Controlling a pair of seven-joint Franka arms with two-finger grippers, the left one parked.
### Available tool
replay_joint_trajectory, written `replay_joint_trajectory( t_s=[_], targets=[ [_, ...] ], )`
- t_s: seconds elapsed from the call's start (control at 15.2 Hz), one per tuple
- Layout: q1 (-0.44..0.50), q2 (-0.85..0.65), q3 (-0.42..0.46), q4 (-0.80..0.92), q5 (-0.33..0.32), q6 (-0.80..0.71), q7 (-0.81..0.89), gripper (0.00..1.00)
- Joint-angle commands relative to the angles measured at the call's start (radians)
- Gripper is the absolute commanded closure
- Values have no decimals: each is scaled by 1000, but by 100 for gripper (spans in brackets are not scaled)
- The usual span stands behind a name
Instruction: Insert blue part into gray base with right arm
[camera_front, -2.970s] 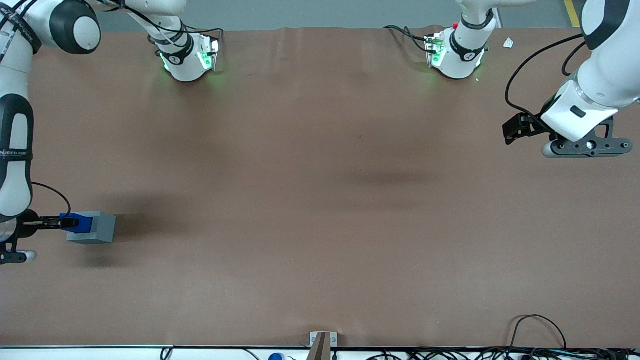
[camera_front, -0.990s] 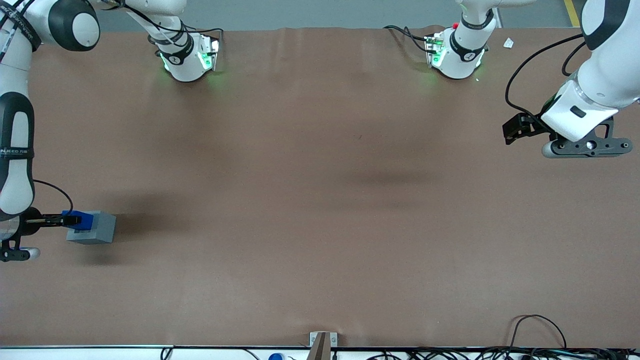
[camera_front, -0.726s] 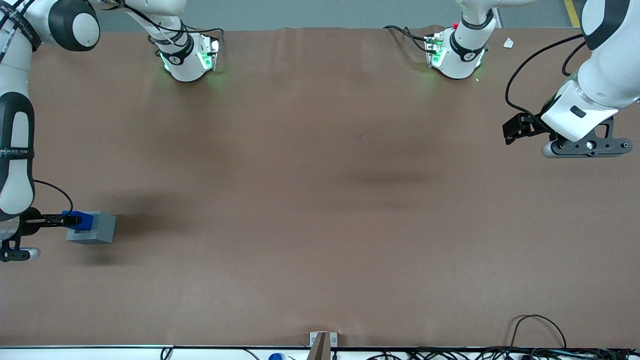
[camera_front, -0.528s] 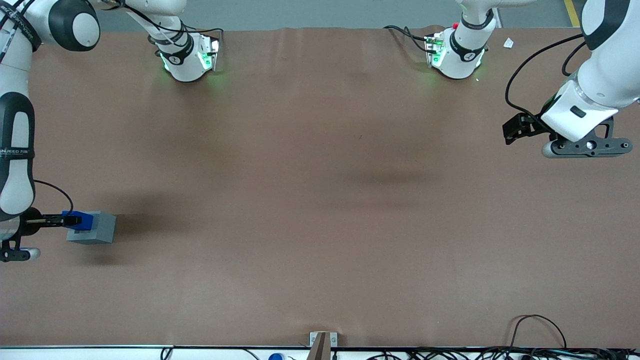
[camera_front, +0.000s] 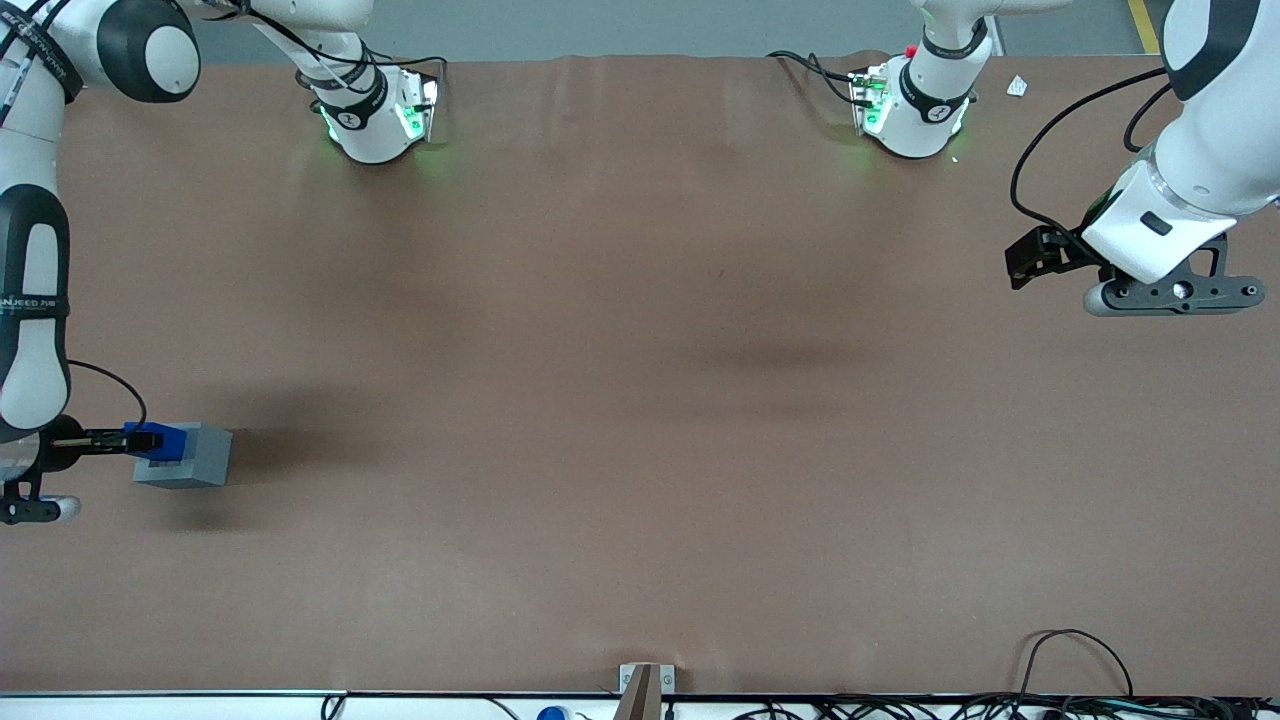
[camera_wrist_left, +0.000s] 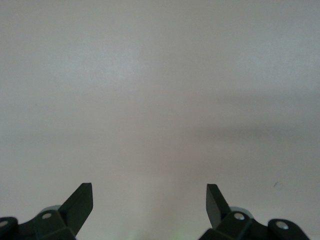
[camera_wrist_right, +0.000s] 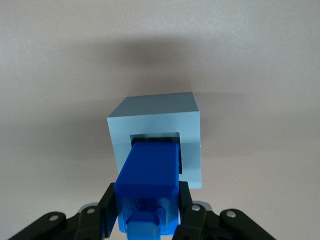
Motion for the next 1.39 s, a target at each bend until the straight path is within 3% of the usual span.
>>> replay_joint_trajectory(
  t_s=[0.0, 0.73, 0.99, 1.12, 1.19, 1.25, 1.32],
  targets=[
    [-3, 21, 12, 29, -12, 15, 12, 99],
    [2, 42, 13, 58, -12, 16, 14, 99],
    [0, 44, 13, 47, -11, 26, 15, 92],
    [2, 42, 13, 47, -11, 24, 15, 69],
    [2, 42, 13, 47, -11, 21, 15, 46],
    [3, 41, 13, 47, -9, 21, 15, 8],
    [3, 39, 15, 47, -9, 18, 15, 0]
  ],
)
